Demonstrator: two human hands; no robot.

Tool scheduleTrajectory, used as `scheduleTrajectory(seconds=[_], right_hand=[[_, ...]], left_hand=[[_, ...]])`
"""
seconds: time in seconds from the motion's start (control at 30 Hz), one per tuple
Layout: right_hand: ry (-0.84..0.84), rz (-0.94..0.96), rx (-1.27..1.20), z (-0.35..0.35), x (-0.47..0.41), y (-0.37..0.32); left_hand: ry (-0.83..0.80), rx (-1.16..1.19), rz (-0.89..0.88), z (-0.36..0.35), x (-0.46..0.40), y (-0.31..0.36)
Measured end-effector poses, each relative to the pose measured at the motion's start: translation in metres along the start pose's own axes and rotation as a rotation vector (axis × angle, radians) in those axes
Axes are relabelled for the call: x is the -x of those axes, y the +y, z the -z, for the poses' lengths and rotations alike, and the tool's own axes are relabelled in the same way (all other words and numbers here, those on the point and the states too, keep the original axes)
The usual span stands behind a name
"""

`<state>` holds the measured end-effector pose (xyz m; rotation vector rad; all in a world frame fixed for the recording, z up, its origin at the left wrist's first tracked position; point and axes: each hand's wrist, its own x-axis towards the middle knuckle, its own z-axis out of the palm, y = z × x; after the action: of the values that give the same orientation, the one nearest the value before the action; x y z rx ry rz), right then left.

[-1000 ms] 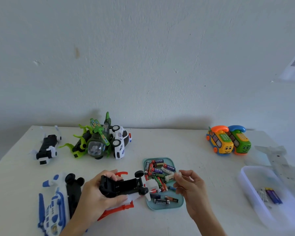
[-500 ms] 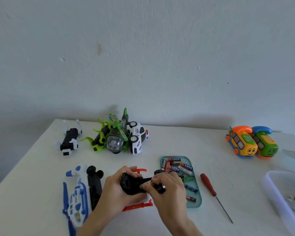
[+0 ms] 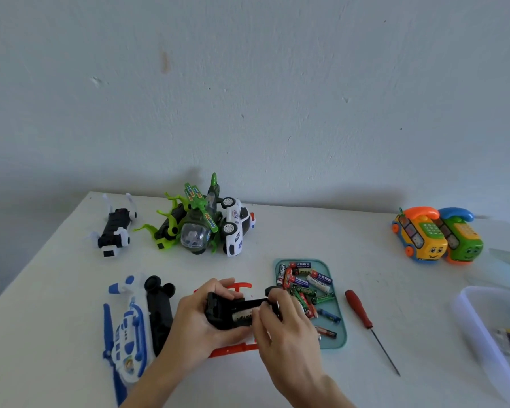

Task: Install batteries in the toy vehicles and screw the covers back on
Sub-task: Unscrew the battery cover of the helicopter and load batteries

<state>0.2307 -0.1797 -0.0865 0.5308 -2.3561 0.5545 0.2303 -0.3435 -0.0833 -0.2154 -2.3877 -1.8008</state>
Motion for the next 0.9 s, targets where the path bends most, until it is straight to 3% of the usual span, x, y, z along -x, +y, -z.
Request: scheduleTrajectory(seconds=[0.17,0.3,0.43,0.5,0.57,0.6,0.67,0.73,0.9], right_hand=[[-0.028,0.185,0.086,0.003,0.001,0.001],[-0.097,0.068,0.008,0.0,0.002,0.006],[-0.269,0.046,-0.027,0.005,0.0,0.005],[-0.374,-0.031,-0.126,0.011,-0.005,0.008],[-0.433,-0.154,-0.432,0.019,-0.009,0.013],[-0.362,-0.265,-0.614,0.024,-0.012,0.017],[-0.136,-0.466,-0.73,0.028,-0.019,0.033],[-0.061,-0.636,-0.625,0.025,-0.024,0.058],[-0.421,-0.7,-0.089,0.011,-0.024,0.116]], left_hand=[[-0.006,-0.001,-0.007,0.0,0.0,0.001],[-0.003,-0.003,-0.005,-0.001,0.0,0.001],[0.002,-0.016,0.02,-0.002,0.001,0.003],[-0.001,-0.018,0.031,0.0,-0.001,0.004],[-0.008,-0.011,0.05,0.001,-0.003,0.005],[-0.011,-0.008,0.064,0.001,-0.004,0.005],[-0.011,0.005,0.087,0.001,-0.004,0.004],[-0.004,0.018,0.092,0.0,-0.003,0.003],[-0.001,0.031,0.09,0.0,-0.003,0.003]])
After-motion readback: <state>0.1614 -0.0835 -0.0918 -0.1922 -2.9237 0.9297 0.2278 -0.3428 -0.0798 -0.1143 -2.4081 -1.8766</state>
